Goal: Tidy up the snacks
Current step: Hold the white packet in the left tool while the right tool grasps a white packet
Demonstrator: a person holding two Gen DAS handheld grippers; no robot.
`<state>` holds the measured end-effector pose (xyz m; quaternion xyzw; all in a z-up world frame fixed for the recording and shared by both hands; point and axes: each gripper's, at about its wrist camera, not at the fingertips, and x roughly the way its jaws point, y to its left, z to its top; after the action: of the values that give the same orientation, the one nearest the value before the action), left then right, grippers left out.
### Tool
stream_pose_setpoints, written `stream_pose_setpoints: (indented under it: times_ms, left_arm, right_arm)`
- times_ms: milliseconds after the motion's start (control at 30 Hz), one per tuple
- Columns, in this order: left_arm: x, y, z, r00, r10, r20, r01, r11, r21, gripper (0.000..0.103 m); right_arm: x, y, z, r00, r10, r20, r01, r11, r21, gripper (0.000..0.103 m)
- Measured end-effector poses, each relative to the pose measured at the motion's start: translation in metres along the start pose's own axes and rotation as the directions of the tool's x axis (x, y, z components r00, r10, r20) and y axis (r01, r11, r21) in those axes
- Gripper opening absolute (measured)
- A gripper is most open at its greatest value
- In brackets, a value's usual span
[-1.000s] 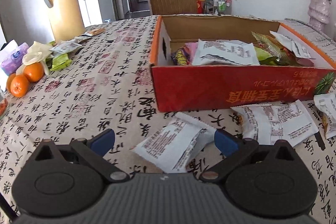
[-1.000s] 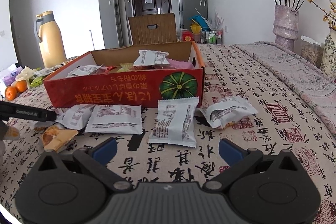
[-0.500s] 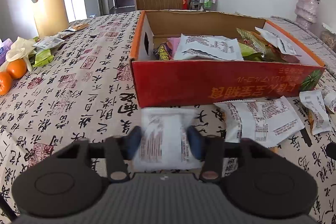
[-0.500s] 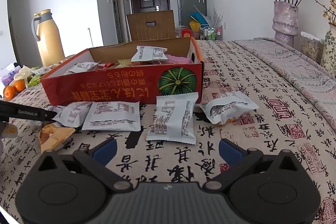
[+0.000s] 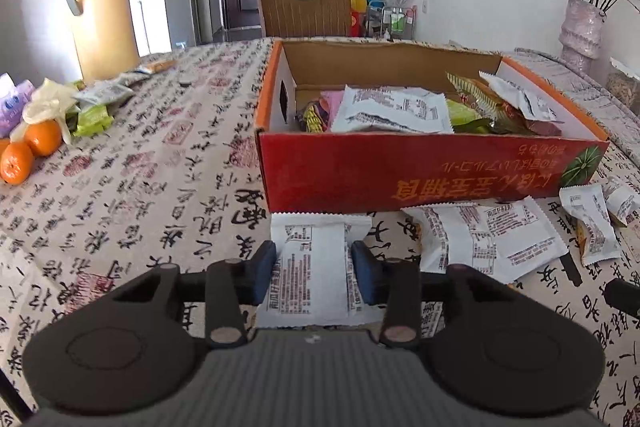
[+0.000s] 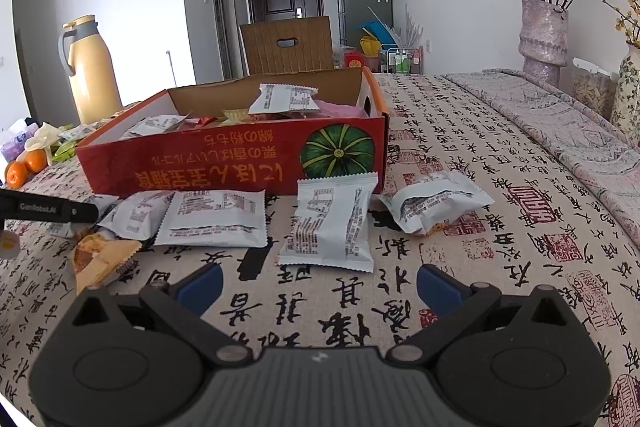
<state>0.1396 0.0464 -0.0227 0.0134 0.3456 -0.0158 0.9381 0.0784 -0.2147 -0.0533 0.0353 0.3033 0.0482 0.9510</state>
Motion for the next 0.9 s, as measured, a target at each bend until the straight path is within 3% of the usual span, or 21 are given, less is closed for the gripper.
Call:
stream_pose_setpoints:
  times_ms: [367,600,700,833,900]
  left_arm:
    - [-0.028,-0.006,0.008,0.995,0.009,0.098,-0.007,1.0,-0.02,0.042]
    - [-0.033,-0.013,0.01,0.993,-0.004,0.114,0.008,0.999,-0.036,0.042]
    - [-0.035,-0.015,0.009,0.993,-0.01,0.118,0.015,0.999,-0.038,0.042]
    - [-0.037,-0.017,0.01,0.992,-0.016,0.124,0.021,0.999,-0.041,0.042]
    - [-0.037,-0.018,0.01,0.992,-0.019,0.126,0.025,0.999,-0.044,0.042]
  right_arm:
    - [0.003,-0.006,0.016,0.999,-0.023,0.03,0.023,1.0,0.002,0.103]
    - [0.013,-0.002,0.032,1.0,0.003,0.031,-0.002,1.0,-0.024,0.08]
    - [0.025,0.0,0.039,1.0,-0.006,0.0,0.006,1.0,-0.029,0.077]
    - [0.043,0.001,0.045,0.998,-0.026,-0.048,0.025,1.0,-0.015,0.062]
    - [0.05,0.002,0.044,0.997,-0.041,-0.065,0.04,0.999,-0.017,0.061]
